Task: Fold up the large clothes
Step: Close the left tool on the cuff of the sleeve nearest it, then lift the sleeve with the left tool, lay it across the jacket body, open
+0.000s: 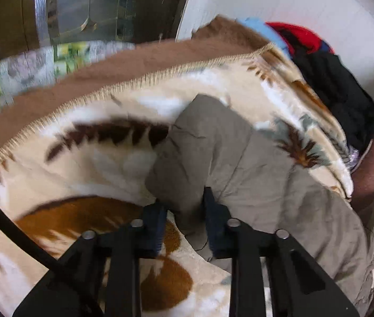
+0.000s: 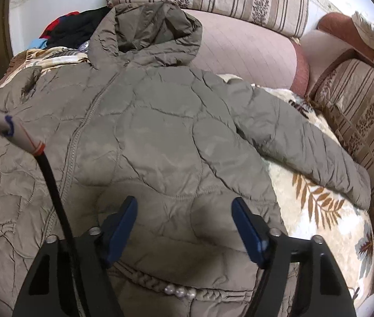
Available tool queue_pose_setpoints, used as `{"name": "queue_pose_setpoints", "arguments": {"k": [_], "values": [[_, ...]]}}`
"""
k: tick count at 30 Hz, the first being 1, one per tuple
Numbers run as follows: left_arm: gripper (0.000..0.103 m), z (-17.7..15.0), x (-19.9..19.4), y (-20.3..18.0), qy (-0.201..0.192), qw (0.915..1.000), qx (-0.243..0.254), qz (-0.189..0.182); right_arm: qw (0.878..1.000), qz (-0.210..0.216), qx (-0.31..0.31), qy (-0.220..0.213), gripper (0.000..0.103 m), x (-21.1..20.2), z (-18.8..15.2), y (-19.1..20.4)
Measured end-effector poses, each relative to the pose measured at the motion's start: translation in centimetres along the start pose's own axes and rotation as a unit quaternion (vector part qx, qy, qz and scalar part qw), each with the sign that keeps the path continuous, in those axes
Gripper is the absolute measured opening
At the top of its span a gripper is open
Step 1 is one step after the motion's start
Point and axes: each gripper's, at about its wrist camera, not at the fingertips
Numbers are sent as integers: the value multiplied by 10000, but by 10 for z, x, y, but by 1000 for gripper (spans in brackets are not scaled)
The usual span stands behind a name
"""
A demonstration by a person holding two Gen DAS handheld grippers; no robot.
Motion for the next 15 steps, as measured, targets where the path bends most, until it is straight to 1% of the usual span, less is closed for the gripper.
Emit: {"name": "queue_pose_setpoints", "arguments": {"k": [2, 3, 5, 7, 10, 12, 15], "values": [[20, -3, -29, -17, -249, 9992, 279, 141, 10000, 30, 29, -88, 71, -4, -3, -2], [19, -6, -41, -24, -329, 9986, 396, 117, 9999, 51, 44, -131, 71, -7, -4, -3], [17, -15, -77, -54, -575, 9953, 777, 11, 9997, 98, 67, -225, 71, -14, -8, -6], [16, -31, -110, -88, -811, 9891, 1227, -84, 9994, 121, 76, -324, 71, -22, -13, -9], [15, -61, -150, -150, -1005, 9750, 1940, -405, 9988, 157, 110, -455, 71, -32, -20, -17], [15, -83, -166, -186, -1018, 9653, 2313, -653, 9982, 214, 199, -528, 71, -38, -25, -25], [15, -140, -185, -253, -975, 9432, 3012, -1008, 9973, 282, 343, -586, 71, -44, -33, -40]]}}
Point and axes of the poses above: each gripper's, at about its wrist camera, not at the fingertips, and x roughly the way its jaws point, y to its left, z to its top, and after that the axes turned 13 degrees about y, right-handed
